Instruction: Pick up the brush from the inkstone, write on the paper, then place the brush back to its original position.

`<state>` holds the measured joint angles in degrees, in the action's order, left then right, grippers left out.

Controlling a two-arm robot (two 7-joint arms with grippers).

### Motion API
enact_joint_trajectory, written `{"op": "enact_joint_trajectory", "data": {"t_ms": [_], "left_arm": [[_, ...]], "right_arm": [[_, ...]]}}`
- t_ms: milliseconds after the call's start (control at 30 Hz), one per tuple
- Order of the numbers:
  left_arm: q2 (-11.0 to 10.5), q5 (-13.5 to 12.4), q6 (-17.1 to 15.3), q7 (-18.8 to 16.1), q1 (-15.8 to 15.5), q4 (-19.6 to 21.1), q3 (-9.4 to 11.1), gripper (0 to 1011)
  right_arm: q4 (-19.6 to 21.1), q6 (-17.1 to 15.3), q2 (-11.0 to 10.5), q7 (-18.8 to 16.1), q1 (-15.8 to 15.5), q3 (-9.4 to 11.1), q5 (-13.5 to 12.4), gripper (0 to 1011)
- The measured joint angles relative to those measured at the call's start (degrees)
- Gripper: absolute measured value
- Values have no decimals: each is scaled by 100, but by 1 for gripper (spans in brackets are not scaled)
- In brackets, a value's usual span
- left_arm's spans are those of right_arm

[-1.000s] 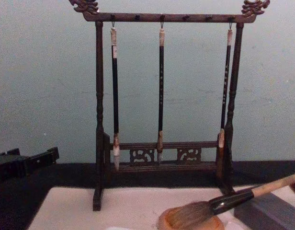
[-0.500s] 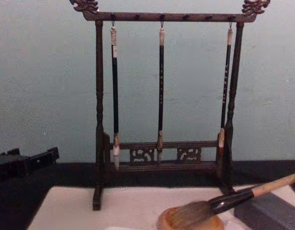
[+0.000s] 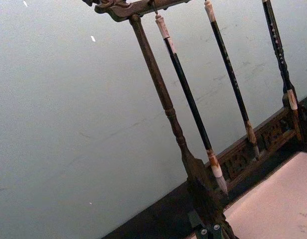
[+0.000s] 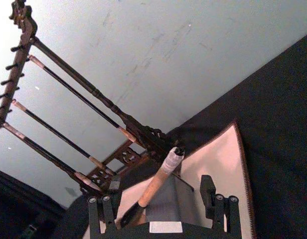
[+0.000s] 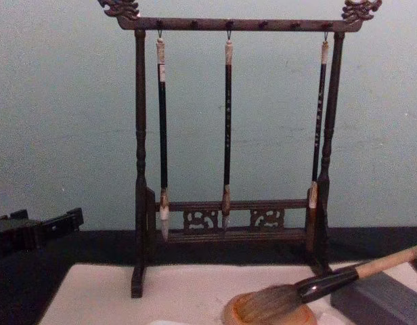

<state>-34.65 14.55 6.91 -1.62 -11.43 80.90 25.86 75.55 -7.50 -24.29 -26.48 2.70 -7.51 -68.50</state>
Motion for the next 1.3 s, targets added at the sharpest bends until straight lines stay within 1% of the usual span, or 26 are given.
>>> {"op": "enact_joint_trajectory", "data": {"t_ms": [133,200,500,900,1033,1300], "left_arm": [[0,0,0,0,0,0,0,1002],[0,0,0,0,0,0,0,1002],[0,0,0,0,0,0,0,1002],[0,0,0,0,0,0,0,1002],[0,0,0,0,0,0,0,1002],[0,0,0,0,0,0,0,1000]], "right_arm": [[-141,-67,43,-62,124,-57,-175,1008],[-161,-71,47,-70,143,-70,-192,1008],[-354,-70,42,-94,369,-251,-281,1008],[-752,-69,26,-113,673,-440,-441,1008],[-891,-74,38,-164,763,-498,-535,1008],[-1008,-108,62,-272,845,-579,-720,1008]]}}
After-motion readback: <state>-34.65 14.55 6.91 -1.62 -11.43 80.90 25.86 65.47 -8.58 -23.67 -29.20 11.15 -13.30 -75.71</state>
